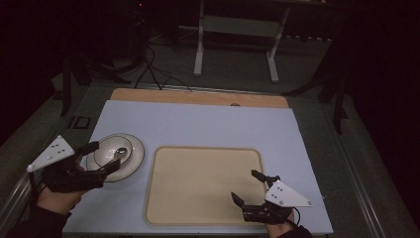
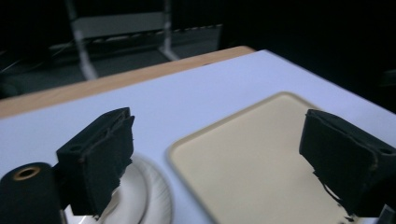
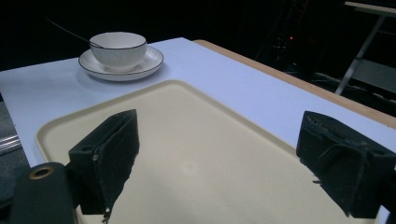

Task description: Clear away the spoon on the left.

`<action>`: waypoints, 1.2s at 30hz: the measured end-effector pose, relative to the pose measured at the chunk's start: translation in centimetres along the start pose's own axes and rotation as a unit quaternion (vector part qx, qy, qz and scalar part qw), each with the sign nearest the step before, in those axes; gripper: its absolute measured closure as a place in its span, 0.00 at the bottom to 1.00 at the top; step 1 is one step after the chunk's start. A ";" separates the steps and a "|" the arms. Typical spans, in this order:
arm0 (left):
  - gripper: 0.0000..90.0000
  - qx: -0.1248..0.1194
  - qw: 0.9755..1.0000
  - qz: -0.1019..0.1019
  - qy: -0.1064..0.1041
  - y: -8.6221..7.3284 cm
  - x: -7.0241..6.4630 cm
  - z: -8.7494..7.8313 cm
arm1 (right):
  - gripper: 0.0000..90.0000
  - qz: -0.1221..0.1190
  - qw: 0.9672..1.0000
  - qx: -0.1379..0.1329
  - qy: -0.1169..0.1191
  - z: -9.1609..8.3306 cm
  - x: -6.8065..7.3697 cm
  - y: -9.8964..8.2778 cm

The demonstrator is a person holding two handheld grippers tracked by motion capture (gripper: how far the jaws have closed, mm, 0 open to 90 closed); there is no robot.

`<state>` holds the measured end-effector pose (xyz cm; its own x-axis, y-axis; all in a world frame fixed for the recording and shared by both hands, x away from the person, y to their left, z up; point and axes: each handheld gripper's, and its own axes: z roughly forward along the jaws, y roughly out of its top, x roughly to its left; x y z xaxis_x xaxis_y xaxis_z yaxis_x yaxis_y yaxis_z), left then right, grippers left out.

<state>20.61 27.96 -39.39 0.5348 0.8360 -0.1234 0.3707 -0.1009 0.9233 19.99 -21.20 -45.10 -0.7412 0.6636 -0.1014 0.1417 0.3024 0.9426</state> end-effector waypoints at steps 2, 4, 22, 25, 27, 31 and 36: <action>0.13 0.005 1.000 -0.019 0.015 -0.7 0.6 -0.2 | 0.15 -0.001 1.000 0.001 0.000 0.0 0.0 0.0; 0.14 0.007 0.999 -0.038 0.027 -1.4 1.1 -0.4 | 0.15 0.000 1.000 0.003 0.000 0.1 0.0 0.0; 0.26 0.056 0.972 -0.192 0.126 -6.8 4.6 -0.9 | 0.15 -0.002 1.000 0.008 -0.002 0.2 0.1 -0.1; 0.30 0.062 0.965 -0.215 0.134 -7.5 4.8 -0.6 | 0.15 -0.002 1.000 0.009 -0.002 0.2 0.1 -0.1; 0.32 0.064 0.962 -0.228 0.138 -7.9 4.9 -0.4 | 0.15 -0.003 1.000 0.009 -0.002 0.3 0.1 -0.1; 0.38 0.061 0.954 -0.255 0.145 -8.5 4.9 -0.1 | 0.15 -0.003 1.000 0.009 -0.003 0.2 0.1 -0.1; 0.51 0.057 0.947 -0.282 0.143 -9.0 5.1 0.1 | 0.15 -0.004 1.000 0.010 -0.002 0.3 0.1 -0.2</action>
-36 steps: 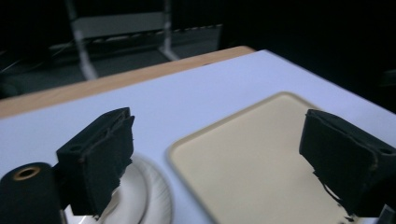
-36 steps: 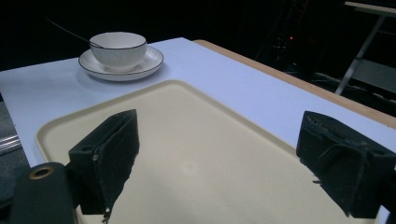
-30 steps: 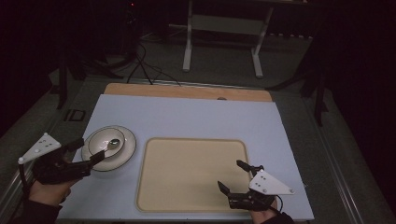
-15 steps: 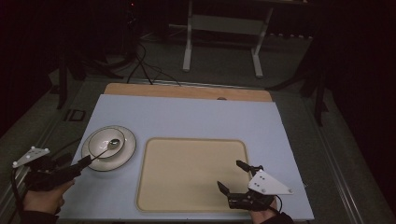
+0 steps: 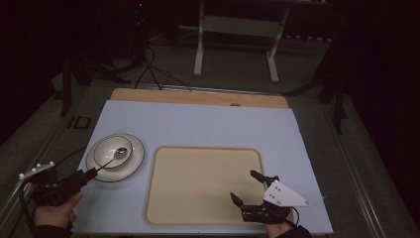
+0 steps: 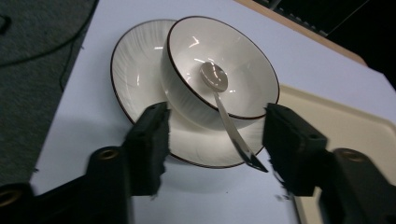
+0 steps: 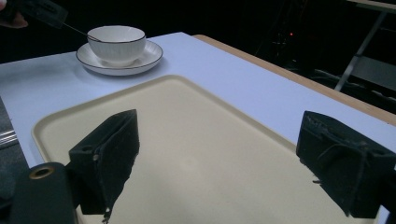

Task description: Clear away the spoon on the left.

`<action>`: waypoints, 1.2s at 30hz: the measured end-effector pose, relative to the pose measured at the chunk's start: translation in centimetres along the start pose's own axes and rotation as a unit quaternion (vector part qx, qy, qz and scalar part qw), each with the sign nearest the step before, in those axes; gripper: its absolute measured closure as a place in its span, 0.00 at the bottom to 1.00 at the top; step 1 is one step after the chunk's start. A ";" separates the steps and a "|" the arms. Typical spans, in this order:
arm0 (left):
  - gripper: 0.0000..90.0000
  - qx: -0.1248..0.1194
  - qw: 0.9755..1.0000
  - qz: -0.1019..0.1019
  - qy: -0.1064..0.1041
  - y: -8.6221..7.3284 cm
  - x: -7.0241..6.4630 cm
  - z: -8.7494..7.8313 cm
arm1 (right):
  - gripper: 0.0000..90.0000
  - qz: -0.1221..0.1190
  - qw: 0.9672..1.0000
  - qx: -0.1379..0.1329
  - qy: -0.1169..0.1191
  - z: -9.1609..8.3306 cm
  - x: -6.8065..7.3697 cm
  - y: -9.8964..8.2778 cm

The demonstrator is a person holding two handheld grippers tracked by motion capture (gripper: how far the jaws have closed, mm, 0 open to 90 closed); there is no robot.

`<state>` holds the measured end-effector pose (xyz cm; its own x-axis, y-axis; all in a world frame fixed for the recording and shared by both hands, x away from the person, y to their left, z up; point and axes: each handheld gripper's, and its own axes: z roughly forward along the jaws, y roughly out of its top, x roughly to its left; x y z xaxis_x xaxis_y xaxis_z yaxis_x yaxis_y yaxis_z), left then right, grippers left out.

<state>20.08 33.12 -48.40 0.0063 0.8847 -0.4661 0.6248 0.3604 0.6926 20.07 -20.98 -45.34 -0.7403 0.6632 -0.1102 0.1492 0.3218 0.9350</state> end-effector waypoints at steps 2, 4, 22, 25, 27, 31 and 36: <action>0.57 -0.003 1.000 -0.014 -0.007 -0.1 0.2 0.1 | 0.15 0.000 1.000 0.000 0.000 0.0 0.0 0.0; 0.64 -0.010 1.000 -0.027 -0.011 -0.1 0.3 0.0 | 0.15 0.001 1.000 -0.001 -0.001 0.0 0.0 0.0; 0.93 -0.039 0.996 -0.071 -0.023 -0.7 0.6 -0.2 | 0.15 0.000 1.000 -0.001 -0.001 0.0 0.0 0.0; 0.96 -0.045 0.996 -0.071 -0.020 -0.7 0.7 -0.3 | 0.15 -0.001 1.000 0.000 0.000 0.0 0.0 0.0; 0.99 -0.054 0.996 -0.072 -0.019 -0.6 0.8 -0.6 | 0.15 0.001 1.000 0.000 0.001 0.1 -0.1 0.0; 0.99 -0.070 0.995 -0.066 -0.012 -0.3 0.8 -1.1 | 0.15 0.001 1.000 0.000 0.001 0.1 -0.1 0.0; 1.00 -0.076 0.996 -0.036 -0.011 0.4 0.7 -1.6 | 0.15 0.000 1.000 -0.001 0.001 0.1 -0.1 0.0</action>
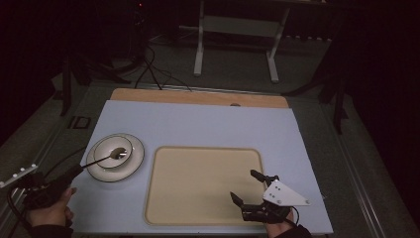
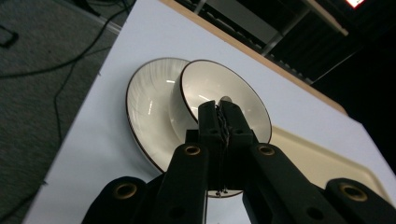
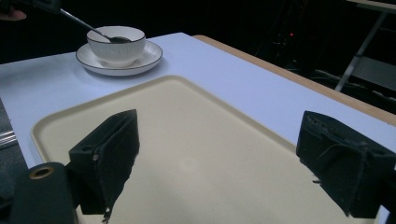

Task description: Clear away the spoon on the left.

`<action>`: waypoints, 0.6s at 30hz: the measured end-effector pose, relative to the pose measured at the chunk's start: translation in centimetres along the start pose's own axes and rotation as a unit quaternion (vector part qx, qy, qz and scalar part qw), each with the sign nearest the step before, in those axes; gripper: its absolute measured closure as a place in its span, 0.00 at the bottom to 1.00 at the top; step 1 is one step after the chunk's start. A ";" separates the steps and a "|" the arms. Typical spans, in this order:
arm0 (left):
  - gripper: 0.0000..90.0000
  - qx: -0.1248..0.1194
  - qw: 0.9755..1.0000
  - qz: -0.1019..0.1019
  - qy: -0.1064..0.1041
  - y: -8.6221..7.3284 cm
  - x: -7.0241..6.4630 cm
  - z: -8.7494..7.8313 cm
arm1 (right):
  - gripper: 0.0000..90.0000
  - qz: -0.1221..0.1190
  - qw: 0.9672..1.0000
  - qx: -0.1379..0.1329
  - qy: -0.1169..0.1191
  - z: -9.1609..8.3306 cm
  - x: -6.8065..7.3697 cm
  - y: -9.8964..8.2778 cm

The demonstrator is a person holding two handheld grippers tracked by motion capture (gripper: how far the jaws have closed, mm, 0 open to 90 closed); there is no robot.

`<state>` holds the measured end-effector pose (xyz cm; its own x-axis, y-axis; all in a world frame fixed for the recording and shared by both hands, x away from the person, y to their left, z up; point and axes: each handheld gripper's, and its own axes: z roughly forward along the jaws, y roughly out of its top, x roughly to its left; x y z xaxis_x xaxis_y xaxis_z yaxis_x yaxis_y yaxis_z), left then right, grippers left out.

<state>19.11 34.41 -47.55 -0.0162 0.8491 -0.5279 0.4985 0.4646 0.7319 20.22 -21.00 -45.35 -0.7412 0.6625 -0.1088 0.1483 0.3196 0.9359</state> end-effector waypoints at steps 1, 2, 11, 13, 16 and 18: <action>1.00 0.000 1.000 0.003 0.000 0.2 0.0 -0.1 | 0.15 0.000 1.000 0.000 0.000 0.0 0.0 0.0; 1.00 0.000 1.000 0.007 0.001 0.3 -0.1 -0.1 | 0.15 0.000 1.000 0.000 0.000 0.0 0.0 0.0; 1.00 0.008 0.998 0.068 -0.011 2.3 -1.3 -0.9 | 0.15 0.002 1.000 -0.001 0.000 0.0 -0.1 0.0; 1.00 0.011 0.997 0.076 -0.019 2.8 -1.7 -1.0 | 0.15 0.001 1.000 -0.001 0.000 0.0 -0.1 0.0; 1.00 0.013 0.995 0.092 -0.023 3.5 -2.2 -1.2 | 0.15 0.001 1.000 -0.004 -0.001 -0.1 -0.1 0.0; 1.00 0.013 0.995 0.097 -0.027 3.8 -2.5 -1.4 | 0.15 0.002 1.000 -0.006 -0.001 -0.1 -0.1 0.0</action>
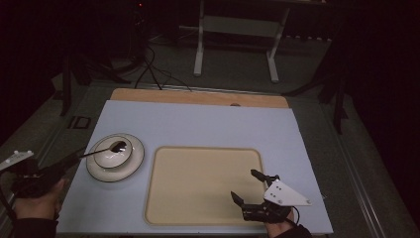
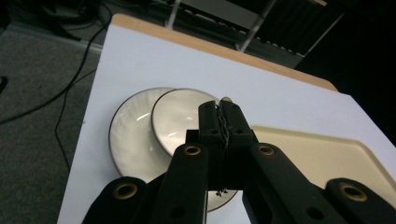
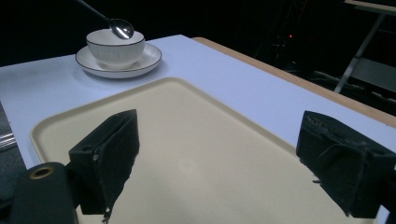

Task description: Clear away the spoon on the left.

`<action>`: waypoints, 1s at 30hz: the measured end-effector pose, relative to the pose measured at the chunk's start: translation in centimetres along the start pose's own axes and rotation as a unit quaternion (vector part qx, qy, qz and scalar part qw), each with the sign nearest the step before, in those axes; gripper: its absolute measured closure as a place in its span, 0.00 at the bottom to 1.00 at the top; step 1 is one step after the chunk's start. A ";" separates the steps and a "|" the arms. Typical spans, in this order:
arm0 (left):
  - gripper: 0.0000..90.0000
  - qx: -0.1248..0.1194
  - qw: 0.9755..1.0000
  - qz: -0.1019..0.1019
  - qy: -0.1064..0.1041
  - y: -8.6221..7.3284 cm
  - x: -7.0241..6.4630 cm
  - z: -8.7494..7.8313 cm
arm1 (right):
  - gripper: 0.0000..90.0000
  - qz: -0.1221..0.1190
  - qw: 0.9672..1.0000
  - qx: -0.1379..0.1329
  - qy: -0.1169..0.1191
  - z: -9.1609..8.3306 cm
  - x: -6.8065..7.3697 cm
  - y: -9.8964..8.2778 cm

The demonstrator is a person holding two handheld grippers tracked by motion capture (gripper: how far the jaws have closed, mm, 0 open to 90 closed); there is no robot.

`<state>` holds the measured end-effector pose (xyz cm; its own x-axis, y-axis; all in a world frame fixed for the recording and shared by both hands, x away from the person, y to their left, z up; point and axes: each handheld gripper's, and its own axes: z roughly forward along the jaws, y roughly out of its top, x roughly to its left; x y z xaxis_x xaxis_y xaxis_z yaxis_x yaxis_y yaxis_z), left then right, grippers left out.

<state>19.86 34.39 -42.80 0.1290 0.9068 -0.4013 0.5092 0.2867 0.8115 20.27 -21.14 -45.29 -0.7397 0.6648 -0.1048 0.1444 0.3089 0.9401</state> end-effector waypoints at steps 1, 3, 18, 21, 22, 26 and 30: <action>1.00 0.002 1.000 0.007 -0.004 0.3 -0.2 0.0 | 0.15 0.000 1.000 0.000 0.000 0.0 0.0 0.0; 1.00 0.007 1.000 0.016 -0.009 0.8 -0.5 -0.1 | 0.15 0.000 1.000 0.000 0.000 0.0 0.0 0.0; 1.00 0.054 0.992 0.086 -0.073 3.0 -3.6 1.1 | 0.15 0.000 1.000 -0.003 -0.001 0.0 -0.1 0.0; 1.00 0.064 0.989 0.100 -0.092 3.3 -4.4 1.7 | 0.15 0.001 1.000 -0.002 0.000 0.0 -0.1 0.0; 1.00 0.067 0.988 0.105 -0.094 3.3 -4.7 1.9 | 0.15 0.001 1.000 -0.002 0.000 0.0 -0.1 0.0; 1.00 0.087 0.980 0.133 -0.120 3.5 -6.0 2.8 | 0.15 0.001 1.000 -0.002 0.001 0.0 -0.1 0.0; 1.00 0.102 0.973 0.154 -0.139 3.6 -7.2 3.7 | 0.15 0.002 1.000 -0.003 0.002 0.0 -0.2 -0.1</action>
<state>23.91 27.77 -38.60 0.5138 0.8126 -0.2750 0.5649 -0.0792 0.8213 20.43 -21.28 -45.37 -0.7411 0.6640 -0.0991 0.1446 0.3020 0.9423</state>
